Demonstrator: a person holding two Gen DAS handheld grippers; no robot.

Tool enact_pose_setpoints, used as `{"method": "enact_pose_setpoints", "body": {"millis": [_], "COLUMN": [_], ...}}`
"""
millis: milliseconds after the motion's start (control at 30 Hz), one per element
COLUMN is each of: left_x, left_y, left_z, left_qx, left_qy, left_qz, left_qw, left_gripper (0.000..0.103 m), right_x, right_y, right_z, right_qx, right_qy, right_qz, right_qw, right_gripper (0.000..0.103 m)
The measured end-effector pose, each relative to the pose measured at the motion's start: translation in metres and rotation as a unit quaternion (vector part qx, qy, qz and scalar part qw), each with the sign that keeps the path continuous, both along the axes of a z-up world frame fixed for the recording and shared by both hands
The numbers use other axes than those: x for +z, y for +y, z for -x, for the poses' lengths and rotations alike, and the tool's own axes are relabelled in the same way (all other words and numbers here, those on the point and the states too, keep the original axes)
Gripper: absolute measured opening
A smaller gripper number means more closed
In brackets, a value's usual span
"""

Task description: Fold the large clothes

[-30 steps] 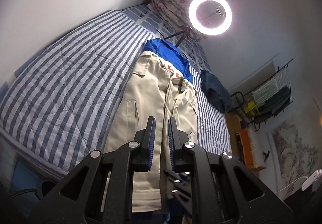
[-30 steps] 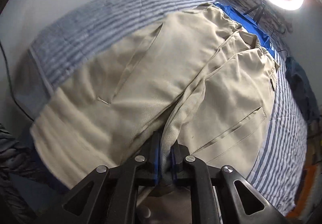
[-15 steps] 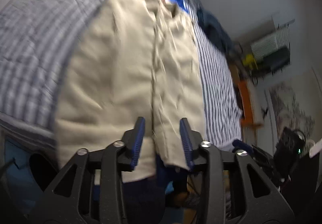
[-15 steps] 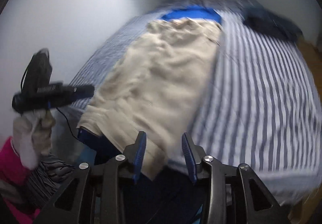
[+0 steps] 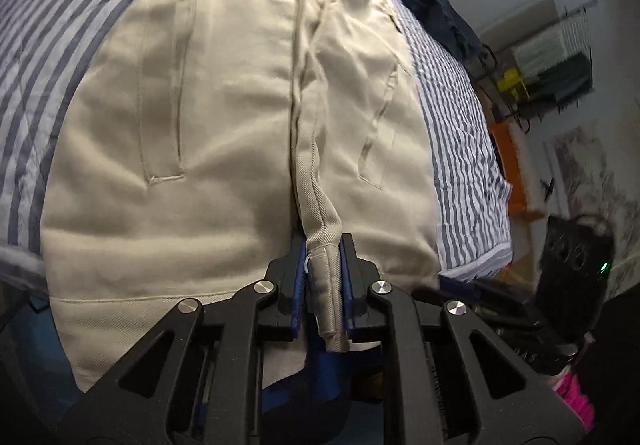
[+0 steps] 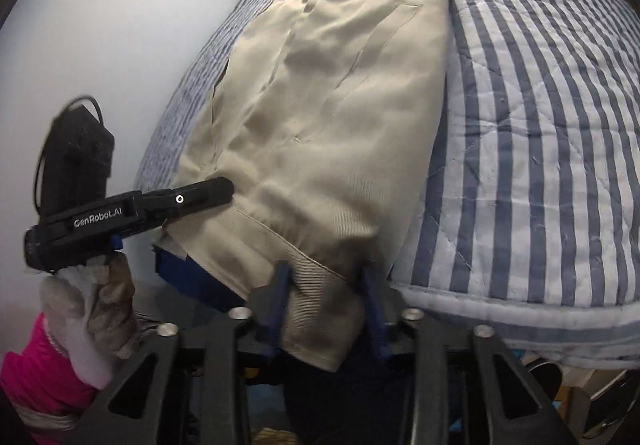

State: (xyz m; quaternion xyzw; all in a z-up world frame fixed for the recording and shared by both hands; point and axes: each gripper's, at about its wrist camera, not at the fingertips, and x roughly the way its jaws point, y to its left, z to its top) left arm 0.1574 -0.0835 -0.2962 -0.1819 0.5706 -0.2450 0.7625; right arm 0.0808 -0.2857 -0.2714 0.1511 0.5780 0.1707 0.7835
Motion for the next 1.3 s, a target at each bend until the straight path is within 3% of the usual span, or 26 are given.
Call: {"method": "enact_pose_setpoints", "body": {"millis": [33, 100, 167, 233, 300, 367, 467, 567, 600, 733, 833, 967, 1067, 1100, 1167, 1200, 1233, 1300], "left_x": [0.002, 0.01, 0.018, 0.017, 0.0, -0.011, -0.001, 0.016, 0.024, 0.056, 0.069, 0.057, 0.042, 0.037, 0.032, 0.031, 0.03, 0.027], "left_y": [-0.001, -0.004, -0.011, -0.021, -0.03, -0.03, -0.027, -0.02, -0.014, 0.015, 0.048, 0.086, 0.101, 0.105, 0.111, 0.115, 0.118, 0.126], "left_z": [0.001, 0.006, 0.012, 0.018, 0.02, 0.02, 0.022, 0.027, 0.029, 0.038, 0.035, 0.024, 0.02, 0.019, 0.021, 0.022, 0.024, 0.025], "left_qx": [-0.003, -0.005, -0.012, -0.028, -0.041, -0.037, -0.043, -0.05, -0.053, -0.044, -0.013, 0.043, 0.065, 0.07, 0.072, 0.073, 0.076, 0.088], "left_qy": [0.001, 0.003, -0.005, -0.02, -0.006, 0.006, -0.013, -0.026, -0.028, -0.075, -0.101, -0.08, -0.065, -0.057, -0.047, -0.044, -0.045, -0.044], "left_qz": [0.005, 0.034, 0.054, 0.043, 0.019, 0.013, 0.003, 0.002, 0.005, -0.001, -0.015, -0.021, -0.032, -0.037, -0.042, -0.044, -0.044, -0.042], "left_qw": [1.0, 0.9994, 0.9984, 0.9985, 0.999, 0.9992, 0.999, 0.9984, 0.9982, 0.9962, 0.9947, 0.9957, 0.9952, 0.9952, 0.9954, 0.9954, 0.9951, 0.9943], "left_gripper": [0.011, 0.01, 0.01, 0.01, 0.01, 0.01, 0.01, 0.013, 0.02, 0.026, 0.026, 0.026, 0.026, 0.026, 0.027, 0.032, 0.037, 0.052], "right_x": [0.003, 0.017, 0.039, 0.055, 0.049, 0.025, 0.014, 0.033, 0.044, 0.072, 0.078, 0.063, 0.034, 0.023, 0.005, 0.004, 0.007, 0.02], "right_y": [0.0, -0.003, -0.013, -0.022, -0.027, -0.026, -0.018, -0.016, -0.017, -0.023, -0.008, 0.016, 0.046, 0.054, 0.074, 0.081, 0.081, 0.071], "right_z": [0.0, 0.002, 0.01, 0.021, 0.028, 0.027, 0.027, 0.029, 0.028, 0.02, 0.005, -0.009, -0.01, -0.005, 0.007, 0.013, 0.016, 0.019], "right_qx": [0.003, 0.004, -0.002, -0.007, -0.002, -0.001, 0.012, 0.017, 0.012, 0.001, 0.021, 0.062, 0.117, 0.135, 0.178, 0.195, 0.202, 0.192], "right_qy": [-0.003, -0.012, -0.031, -0.042, -0.036, -0.007, -0.005, -0.032, -0.053, -0.105, -0.131, -0.129, -0.111, -0.102, -0.109, -0.127, -0.124, -0.118], "right_qz": [0.004, 0.007, 0.008, 0.008, 0.028, 0.053, 0.078, 0.092, 0.105, 0.095, 0.118, 0.114, 0.129, 0.139, 0.197, 0.221, 0.218, 0.182], "right_qw": [1.0, 1.0, 0.999, 0.999, 0.999, 0.999, 0.997, 0.995, 0.993, 0.99, 0.984, 0.983, 0.979, 0.976, 0.958, 0.947, 0.947, 0.957], "right_gripper": [0.016, 0.007, 0.006, 0.005, 0.005, 0.006, 0.013, 0.026, 0.033, 0.033, 0.033, 0.033, 0.032, 0.032, 0.032, 0.032, 0.032, 0.032]}}
